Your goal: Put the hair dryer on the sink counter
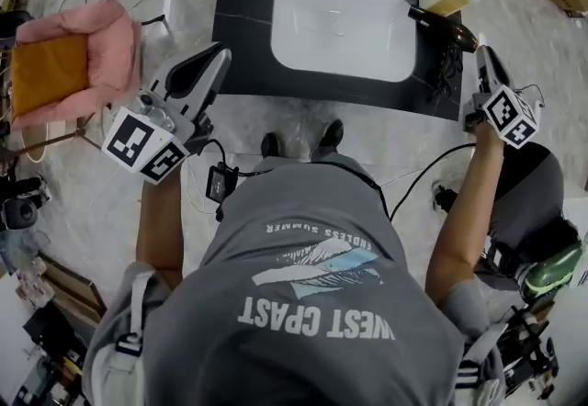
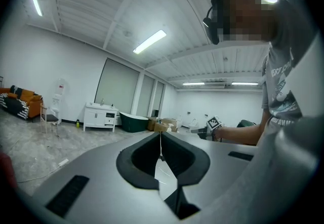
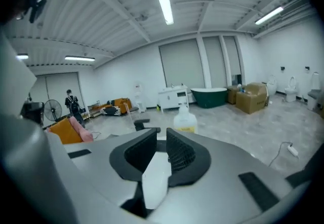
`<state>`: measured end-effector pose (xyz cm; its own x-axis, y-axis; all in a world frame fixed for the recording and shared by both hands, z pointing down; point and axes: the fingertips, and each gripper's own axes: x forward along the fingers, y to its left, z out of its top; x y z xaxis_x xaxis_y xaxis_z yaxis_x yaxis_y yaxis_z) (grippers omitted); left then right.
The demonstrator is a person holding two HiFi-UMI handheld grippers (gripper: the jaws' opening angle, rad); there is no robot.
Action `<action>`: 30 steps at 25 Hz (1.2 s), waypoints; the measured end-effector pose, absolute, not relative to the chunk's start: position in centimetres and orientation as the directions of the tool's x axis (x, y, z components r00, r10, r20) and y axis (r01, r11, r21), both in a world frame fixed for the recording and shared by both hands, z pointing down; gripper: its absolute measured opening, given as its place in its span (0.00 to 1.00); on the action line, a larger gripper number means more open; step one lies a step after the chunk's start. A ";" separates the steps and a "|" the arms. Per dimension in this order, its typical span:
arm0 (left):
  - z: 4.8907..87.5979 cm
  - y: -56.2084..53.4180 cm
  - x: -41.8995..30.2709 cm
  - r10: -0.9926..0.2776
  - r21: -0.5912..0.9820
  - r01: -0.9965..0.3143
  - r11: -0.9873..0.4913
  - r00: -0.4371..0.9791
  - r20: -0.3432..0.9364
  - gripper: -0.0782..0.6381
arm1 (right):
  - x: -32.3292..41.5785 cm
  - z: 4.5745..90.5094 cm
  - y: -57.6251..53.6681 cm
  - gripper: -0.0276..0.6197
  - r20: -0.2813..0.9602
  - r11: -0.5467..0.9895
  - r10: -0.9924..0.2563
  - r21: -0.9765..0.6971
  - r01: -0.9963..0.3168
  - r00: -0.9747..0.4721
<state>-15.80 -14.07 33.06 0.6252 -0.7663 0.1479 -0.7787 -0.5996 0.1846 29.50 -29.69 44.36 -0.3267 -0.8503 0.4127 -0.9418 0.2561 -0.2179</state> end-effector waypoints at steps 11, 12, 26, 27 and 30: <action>31.1 -11.6 -22.8 -0.805 0.130 -0.806 -0.578 0.589 0.071 0.14 | 13.9 21.9 -17.5 0.09 0.074 0.550 -0.834 0.035 -0.834 -0.547; 31.0 -11.4 -23.6 -0.810 0.129 -0.809 -0.573 0.583 0.063 0.14 | 12.8 20.9 -16.4 0.09 0.070 0.554 -0.832 0.070 -0.830 -0.550; 30.4 -8.6 -28.3 -0.787 0.128 -0.781 -0.611 0.617 0.006 0.14 | 7.8 16.9 -7.0 0.09 0.004 0.510 -0.858 0.128 -0.851 -0.514; 30.3 -8.5 -28.3 -0.782 0.128 -0.776 -0.618 0.623 0.003 0.14 | 7.7 16.8 -6.5 0.09 0.003 0.504 -0.862 0.127 -0.854 -0.508; 29.6 -8.0 -28.4 -0.766 0.127 -0.759 -0.638 0.643 -0.002 0.14 | 7.8 16.4 -5.1 0.09 -0.002 0.480 -0.875 0.114 -0.870 -0.483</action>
